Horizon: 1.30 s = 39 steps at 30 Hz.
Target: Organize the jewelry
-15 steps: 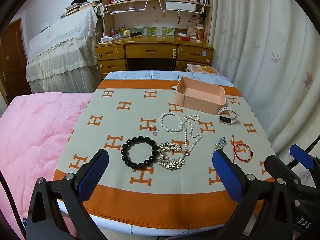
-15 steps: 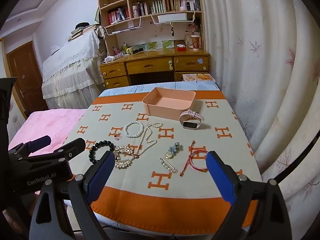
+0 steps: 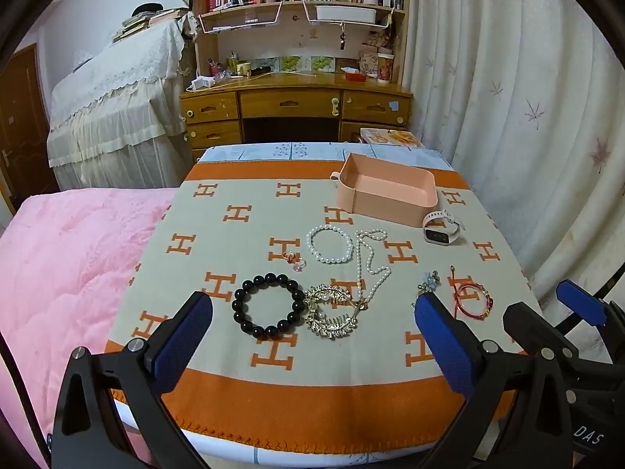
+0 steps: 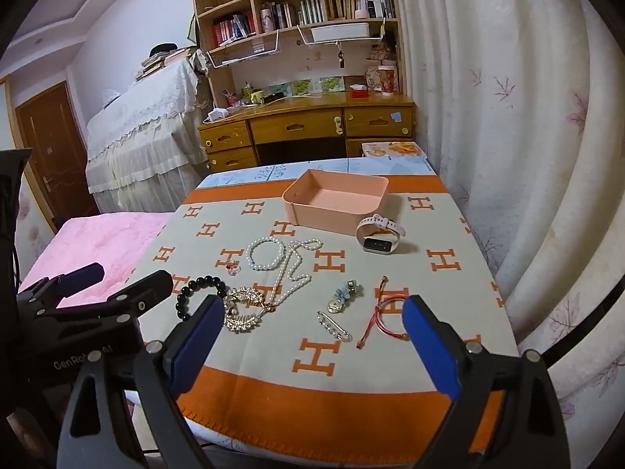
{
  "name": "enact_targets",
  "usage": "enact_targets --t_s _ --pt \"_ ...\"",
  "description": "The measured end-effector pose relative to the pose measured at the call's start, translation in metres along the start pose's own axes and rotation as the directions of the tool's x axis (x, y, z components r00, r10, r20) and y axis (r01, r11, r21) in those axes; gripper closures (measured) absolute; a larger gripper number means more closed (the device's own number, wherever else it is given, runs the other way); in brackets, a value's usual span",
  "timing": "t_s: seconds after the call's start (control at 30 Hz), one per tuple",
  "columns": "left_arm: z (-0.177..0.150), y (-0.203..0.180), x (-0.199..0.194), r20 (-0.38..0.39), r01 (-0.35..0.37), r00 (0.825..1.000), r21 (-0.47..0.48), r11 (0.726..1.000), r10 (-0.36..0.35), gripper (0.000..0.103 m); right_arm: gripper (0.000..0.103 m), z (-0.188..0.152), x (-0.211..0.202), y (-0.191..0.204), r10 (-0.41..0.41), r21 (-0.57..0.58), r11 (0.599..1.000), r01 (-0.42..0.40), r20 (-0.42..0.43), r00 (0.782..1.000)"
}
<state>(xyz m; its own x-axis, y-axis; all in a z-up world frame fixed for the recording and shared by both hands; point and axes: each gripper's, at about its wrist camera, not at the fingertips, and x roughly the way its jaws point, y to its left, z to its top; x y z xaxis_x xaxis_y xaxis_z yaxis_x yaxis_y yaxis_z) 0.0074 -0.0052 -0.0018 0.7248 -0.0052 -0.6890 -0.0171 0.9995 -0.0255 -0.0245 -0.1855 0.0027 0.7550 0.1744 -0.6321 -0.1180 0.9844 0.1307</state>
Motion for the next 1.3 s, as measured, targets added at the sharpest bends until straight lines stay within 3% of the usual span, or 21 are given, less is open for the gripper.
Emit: enact_targets --t_s 0.43,1.3 --pt "0.001 -0.005 0.011 -0.042 0.036 0.999 0.008 0.999 -0.036 0.001 0.01 -0.002 0.002 -0.003 -0.011 0.019 1.0 0.011 -0.02 1.0" --pt "-0.005 -0.012 0.02 -0.076 0.005 0.997 0.028 1.0 -0.003 0.001 0.01 -0.005 0.009 -0.011 0.003 0.03 1.0 -0.002 -0.046 0.999"
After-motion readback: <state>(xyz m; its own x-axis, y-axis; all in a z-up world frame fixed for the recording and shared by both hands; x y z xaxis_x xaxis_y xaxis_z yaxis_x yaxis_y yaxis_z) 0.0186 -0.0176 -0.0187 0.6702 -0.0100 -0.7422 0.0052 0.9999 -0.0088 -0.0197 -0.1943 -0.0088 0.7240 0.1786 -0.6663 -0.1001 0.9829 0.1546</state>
